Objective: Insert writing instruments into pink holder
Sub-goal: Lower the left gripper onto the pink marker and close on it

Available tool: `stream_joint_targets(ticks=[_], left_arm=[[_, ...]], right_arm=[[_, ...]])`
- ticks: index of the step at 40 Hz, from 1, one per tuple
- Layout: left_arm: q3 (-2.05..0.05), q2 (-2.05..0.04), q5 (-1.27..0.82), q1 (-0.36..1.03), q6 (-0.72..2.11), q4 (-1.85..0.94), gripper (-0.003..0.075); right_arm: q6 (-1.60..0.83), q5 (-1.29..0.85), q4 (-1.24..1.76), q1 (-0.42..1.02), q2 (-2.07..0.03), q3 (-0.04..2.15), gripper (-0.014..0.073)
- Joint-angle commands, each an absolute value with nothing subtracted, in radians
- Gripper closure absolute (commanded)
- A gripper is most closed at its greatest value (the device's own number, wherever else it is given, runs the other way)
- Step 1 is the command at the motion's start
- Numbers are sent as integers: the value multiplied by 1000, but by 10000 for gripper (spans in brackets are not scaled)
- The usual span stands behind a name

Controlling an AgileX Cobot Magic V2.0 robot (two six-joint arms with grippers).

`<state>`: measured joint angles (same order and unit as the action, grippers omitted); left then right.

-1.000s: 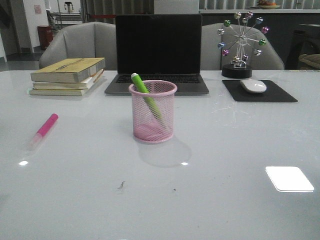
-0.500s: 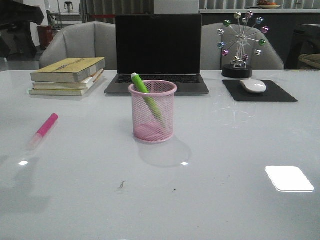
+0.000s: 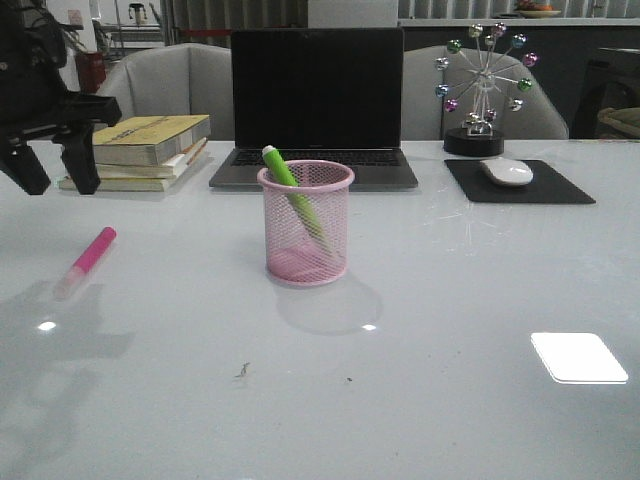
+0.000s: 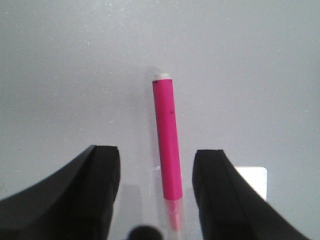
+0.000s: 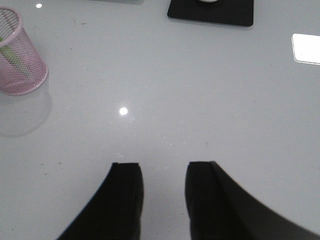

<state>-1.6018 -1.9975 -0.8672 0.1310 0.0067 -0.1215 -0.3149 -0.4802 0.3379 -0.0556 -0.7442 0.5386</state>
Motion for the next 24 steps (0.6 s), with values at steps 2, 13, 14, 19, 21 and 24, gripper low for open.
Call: stream_joint_targets(ticks=[2, 13, 14, 19, 21, 24], left_arm=[[-1638, -1968, -845, 131, 6, -172, 314], [-1638, -2008, -820, 131, 6, -173, 314], [-1638, -2011, -819, 131, 6, -173, 314], [-1638, -2036, -801, 131, 6, -173, 314], [-1638, -2043, -798, 131, 6, -173, 314], [-1638, -2060, -798, 131, 6, -173, 314]], right_arm=[[-317, -420, 343, -54, -738, 566, 242], [-317, -420, 343, -54, -738, 566, 242], [-317, -420, 343, -54, -738, 566, 242], [-317, -420, 343, -54, -738, 566, 242], [-317, -420, 343, -54, -738, 566, 242], [-317, -420, 343, -54, -738, 566, 242]])
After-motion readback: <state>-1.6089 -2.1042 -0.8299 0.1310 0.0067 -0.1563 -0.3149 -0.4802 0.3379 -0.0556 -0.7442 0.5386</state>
